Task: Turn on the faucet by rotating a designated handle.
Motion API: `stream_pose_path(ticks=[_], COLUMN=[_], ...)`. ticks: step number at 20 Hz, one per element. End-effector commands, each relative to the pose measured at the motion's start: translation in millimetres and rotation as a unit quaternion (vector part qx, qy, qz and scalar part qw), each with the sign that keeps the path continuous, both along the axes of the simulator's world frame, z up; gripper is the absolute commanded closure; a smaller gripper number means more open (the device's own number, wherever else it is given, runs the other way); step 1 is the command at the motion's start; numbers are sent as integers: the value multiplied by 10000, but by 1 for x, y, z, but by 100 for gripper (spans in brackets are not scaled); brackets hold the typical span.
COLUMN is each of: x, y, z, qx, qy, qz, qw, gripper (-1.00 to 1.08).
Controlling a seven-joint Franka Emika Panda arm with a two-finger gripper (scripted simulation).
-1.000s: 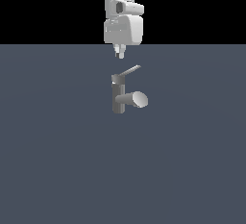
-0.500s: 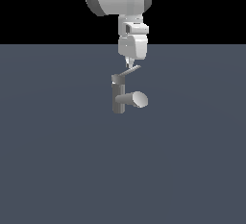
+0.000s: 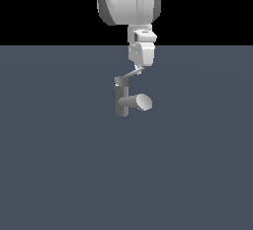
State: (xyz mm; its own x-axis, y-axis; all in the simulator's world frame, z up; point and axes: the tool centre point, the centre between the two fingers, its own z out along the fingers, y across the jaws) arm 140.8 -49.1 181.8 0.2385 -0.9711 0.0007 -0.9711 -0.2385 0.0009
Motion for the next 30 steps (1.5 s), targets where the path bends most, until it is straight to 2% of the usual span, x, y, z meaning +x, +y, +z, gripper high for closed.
stream_pose_path(ticks=[1, 10, 30], x=[2, 1, -49], y=[-2, -1, -17], z=[-1, 0, 0], qx=[2, 5, 5], qy=[-3, -4, -4], qz=[-38, -17, -17], qw=[10000, 10000, 10000], gripper=[108, 108, 108])
